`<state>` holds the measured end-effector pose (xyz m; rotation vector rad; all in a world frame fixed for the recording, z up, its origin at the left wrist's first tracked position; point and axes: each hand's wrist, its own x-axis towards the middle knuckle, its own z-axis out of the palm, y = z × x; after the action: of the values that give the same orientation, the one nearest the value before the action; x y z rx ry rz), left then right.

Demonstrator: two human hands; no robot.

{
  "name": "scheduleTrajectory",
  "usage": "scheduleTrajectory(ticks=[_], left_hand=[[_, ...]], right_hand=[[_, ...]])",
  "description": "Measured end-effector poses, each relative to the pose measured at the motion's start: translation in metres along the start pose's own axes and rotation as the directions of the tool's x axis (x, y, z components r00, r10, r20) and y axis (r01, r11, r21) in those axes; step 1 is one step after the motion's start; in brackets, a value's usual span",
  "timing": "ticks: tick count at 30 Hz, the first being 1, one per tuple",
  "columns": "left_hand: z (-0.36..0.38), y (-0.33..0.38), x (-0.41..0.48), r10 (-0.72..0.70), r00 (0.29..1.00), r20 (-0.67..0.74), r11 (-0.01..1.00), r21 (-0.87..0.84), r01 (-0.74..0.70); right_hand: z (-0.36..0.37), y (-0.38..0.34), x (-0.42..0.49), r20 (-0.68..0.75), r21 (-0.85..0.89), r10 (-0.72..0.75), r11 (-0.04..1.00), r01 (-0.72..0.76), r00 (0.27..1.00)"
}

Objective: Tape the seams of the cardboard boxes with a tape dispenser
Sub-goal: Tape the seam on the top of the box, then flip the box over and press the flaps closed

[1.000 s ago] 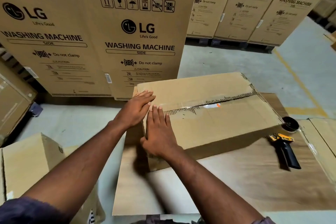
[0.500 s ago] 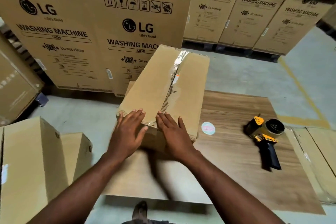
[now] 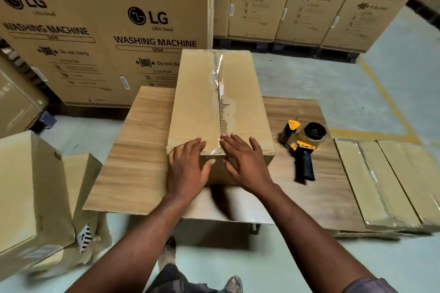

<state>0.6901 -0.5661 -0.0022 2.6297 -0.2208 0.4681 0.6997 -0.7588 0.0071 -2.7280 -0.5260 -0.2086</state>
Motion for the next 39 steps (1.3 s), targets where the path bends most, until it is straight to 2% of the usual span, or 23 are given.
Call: scheduleTrajectory(ticks=[6,12,15,24,29,33,36,39], left_hand=[[-0.001,0.022,-0.016,0.009,0.998,0.057,0.999,0.050,-0.012],[-0.001,0.015,-0.015,0.032,0.995,0.092,0.992,0.121,-0.043],[0.005,0.011,-0.013,0.066,0.995,0.075,0.984,0.164,-0.077],[0.008,-0.011,-0.011,0.213,0.977,0.015,0.970,0.115,-0.214],[0.008,-0.002,-0.008,0.121,0.992,0.036,0.991,0.053,-0.123],[0.000,0.004,-0.010,0.073,0.995,0.072,0.997,-0.024,-0.072],[-0.008,0.015,-0.008,0.058,0.995,0.079,0.997,-0.064,-0.053],[-0.007,0.053,-0.006,0.135,0.990,0.048,0.980,-0.155,-0.126]], right_hand=[[-0.009,0.022,-0.030,-0.029,0.056,-0.005,0.998,0.007,1.000],[0.004,0.018,-0.040,-0.165,0.124,0.079,0.991,-0.058,0.983],[0.009,0.009,-0.038,-0.205,0.146,0.142,0.983,-0.114,0.968],[0.016,-0.007,-0.041,-0.225,0.092,0.203,0.978,-0.187,0.953],[0.019,-0.013,-0.045,-0.265,0.109,0.222,0.974,-0.199,0.938],[0.008,-0.004,-0.049,-0.274,0.219,0.201,0.965,-0.142,0.941],[-0.007,0.018,-0.064,-0.358,0.263,0.296,0.942,-0.208,0.885],[-0.022,0.055,-0.084,-0.419,0.368,0.521,0.846,-0.386,0.743]])
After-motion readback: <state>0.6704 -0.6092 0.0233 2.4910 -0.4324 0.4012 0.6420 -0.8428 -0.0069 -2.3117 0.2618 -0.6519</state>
